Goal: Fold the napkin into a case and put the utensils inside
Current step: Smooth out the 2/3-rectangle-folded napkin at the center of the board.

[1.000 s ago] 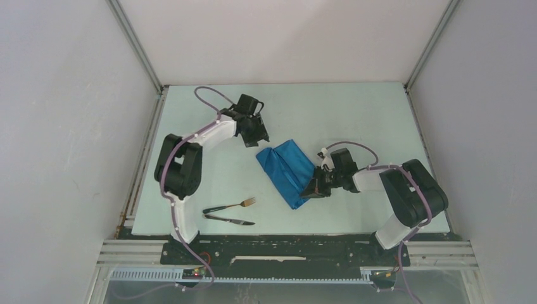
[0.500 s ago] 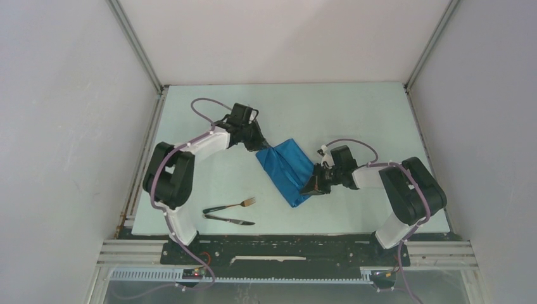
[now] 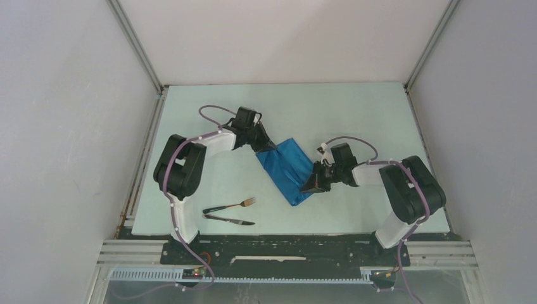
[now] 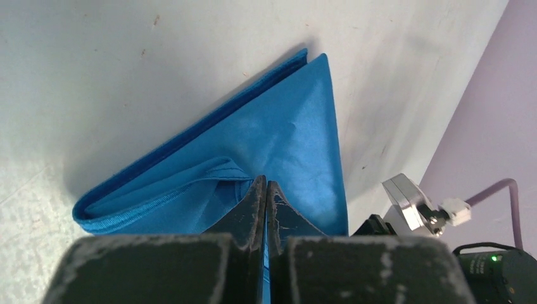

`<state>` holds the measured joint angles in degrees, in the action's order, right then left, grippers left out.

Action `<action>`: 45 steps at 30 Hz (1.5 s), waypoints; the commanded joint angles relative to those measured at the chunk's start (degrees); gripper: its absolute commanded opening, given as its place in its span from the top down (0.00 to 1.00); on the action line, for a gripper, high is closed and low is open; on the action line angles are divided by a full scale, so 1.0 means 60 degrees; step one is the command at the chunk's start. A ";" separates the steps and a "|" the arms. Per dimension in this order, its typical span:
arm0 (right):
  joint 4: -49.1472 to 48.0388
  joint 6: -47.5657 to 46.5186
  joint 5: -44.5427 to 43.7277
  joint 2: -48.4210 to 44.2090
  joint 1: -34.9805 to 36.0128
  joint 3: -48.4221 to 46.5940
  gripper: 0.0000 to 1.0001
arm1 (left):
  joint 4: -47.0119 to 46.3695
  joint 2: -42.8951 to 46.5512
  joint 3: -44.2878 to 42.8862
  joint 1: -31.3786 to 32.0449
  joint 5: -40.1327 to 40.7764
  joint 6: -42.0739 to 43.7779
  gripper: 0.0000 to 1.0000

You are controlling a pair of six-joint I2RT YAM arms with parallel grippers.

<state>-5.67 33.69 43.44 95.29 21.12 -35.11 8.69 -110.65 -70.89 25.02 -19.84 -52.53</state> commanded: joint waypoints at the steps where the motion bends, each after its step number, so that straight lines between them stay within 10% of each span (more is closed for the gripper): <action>1: 0.0153 -0.0274 0.0135 0.0016 -0.0116 -0.0370 1.00 | -0.0689 -0.0322 -0.0011 -0.0009 -0.0238 -0.0312 0.99; 9: 0.0517 -0.0600 0.0060 -0.0062 -0.0195 -0.0523 0.95 | -0.2015 -0.0645 0.0586 -0.0268 -0.0274 -0.0632 1.00; 22: 0.3133 -0.2583 -0.2212 -0.2736 0.0334 -0.0996 0.33 | -0.2283 -0.1031 0.0457 -0.0389 -0.0270 -0.0504 1.00; 29: 0.3539 -0.2241 -0.2543 -0.2051 0.1253 -0.1585 0.50 | -0.2270 -0.1010 0.0463 -0.0417 -0.0296 -0.0488 1.00; 45: 0.3352 -0.0968 -0.2717 -0.1366 0.1568 -0.1221 0.49 | -0.2208 -0.1014 0.0435 -0.0415 -0.0352 -0.0451 1.00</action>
<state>16.56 25.10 26.72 85.65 30.83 -42.59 -3.42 -116.64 -67.44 22.96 -21.39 -55.51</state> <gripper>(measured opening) 0.520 0.003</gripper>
